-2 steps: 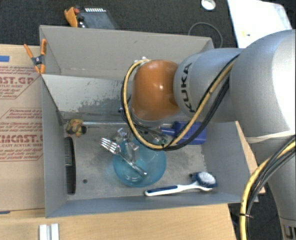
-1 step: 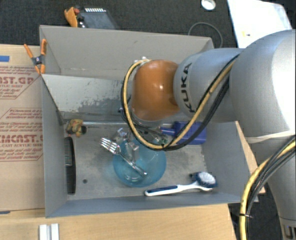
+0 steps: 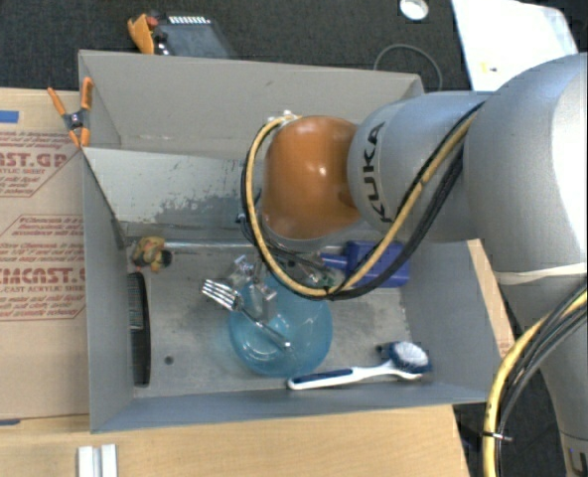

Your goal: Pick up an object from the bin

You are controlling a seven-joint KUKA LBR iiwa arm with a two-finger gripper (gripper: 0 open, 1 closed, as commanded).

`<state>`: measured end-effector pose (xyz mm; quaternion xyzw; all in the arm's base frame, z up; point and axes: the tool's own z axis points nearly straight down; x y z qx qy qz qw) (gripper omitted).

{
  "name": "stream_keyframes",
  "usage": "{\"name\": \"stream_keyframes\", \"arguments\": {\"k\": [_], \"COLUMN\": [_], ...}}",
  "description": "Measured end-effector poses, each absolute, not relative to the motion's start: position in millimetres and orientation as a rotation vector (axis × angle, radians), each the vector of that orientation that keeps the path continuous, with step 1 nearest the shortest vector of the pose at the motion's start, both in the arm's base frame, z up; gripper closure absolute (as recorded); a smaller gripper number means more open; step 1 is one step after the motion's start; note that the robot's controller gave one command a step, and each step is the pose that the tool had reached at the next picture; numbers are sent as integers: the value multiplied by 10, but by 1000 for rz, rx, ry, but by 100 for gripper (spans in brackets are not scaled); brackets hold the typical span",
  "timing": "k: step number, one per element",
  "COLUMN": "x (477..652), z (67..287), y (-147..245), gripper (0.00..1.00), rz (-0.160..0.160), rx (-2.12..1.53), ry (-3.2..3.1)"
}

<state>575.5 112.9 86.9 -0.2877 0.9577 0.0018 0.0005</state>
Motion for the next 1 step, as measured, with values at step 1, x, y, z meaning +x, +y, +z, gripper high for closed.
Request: {"name": "stream_keyframes", "arguments": {"k": [1], "x": [5657], "z": [996], "y": [1047], "gripper": [100], "rz": [2], "rx": [-1043], "ry": [2946]}}
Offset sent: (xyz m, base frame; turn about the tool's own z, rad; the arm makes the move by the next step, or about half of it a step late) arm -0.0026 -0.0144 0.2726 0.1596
